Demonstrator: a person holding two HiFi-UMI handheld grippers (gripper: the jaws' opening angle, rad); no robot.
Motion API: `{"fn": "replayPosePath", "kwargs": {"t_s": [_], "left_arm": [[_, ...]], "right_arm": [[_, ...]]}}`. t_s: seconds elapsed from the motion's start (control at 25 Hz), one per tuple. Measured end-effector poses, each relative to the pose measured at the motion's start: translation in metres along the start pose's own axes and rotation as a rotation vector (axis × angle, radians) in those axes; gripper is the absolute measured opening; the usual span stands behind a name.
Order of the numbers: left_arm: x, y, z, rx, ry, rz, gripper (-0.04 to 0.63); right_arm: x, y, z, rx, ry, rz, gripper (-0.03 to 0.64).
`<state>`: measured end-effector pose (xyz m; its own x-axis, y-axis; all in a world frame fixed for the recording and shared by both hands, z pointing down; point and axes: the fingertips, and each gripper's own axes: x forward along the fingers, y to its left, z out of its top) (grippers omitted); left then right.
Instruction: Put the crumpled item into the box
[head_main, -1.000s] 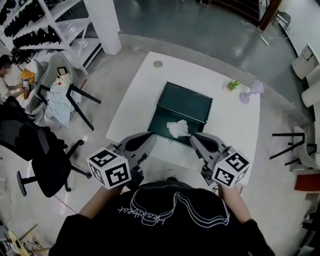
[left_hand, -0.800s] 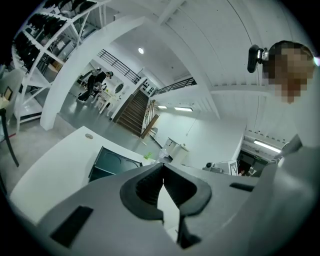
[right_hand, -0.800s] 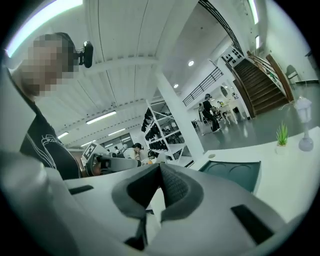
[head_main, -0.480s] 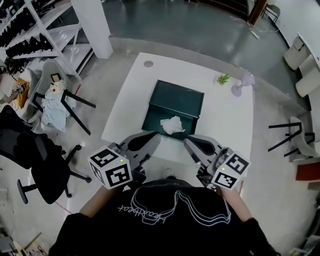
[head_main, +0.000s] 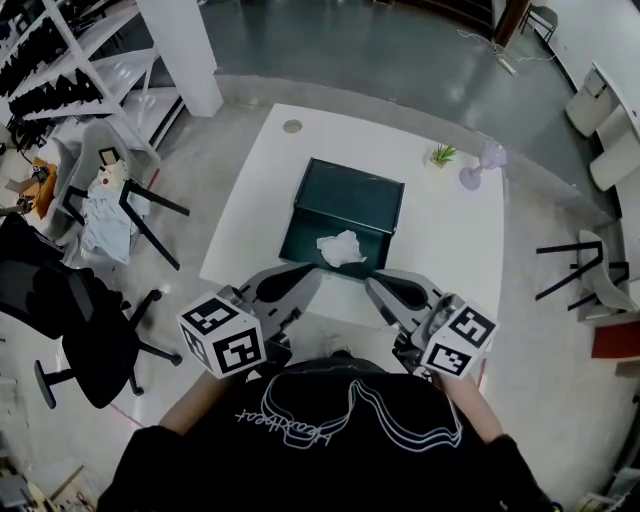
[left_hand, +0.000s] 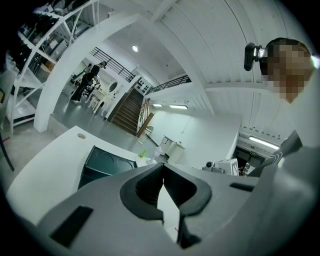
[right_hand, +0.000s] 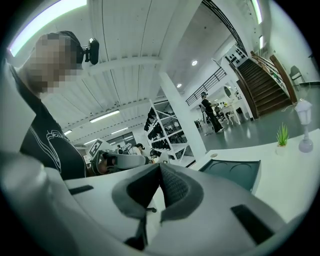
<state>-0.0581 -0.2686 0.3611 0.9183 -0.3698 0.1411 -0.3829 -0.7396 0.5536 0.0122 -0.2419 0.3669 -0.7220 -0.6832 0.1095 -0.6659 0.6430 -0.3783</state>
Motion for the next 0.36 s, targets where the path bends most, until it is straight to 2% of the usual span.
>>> {"fn": "replayPosePath", "kwargs": {"t_s": [0.36], "left_arm": [[0.0084,0.0058,-0.0023,-0.006,0.01,0.01,0.005]], "right_arm": [[0.0009,-0.01,-0.0022,-0.006,0.015,0.001,0.003]]}}
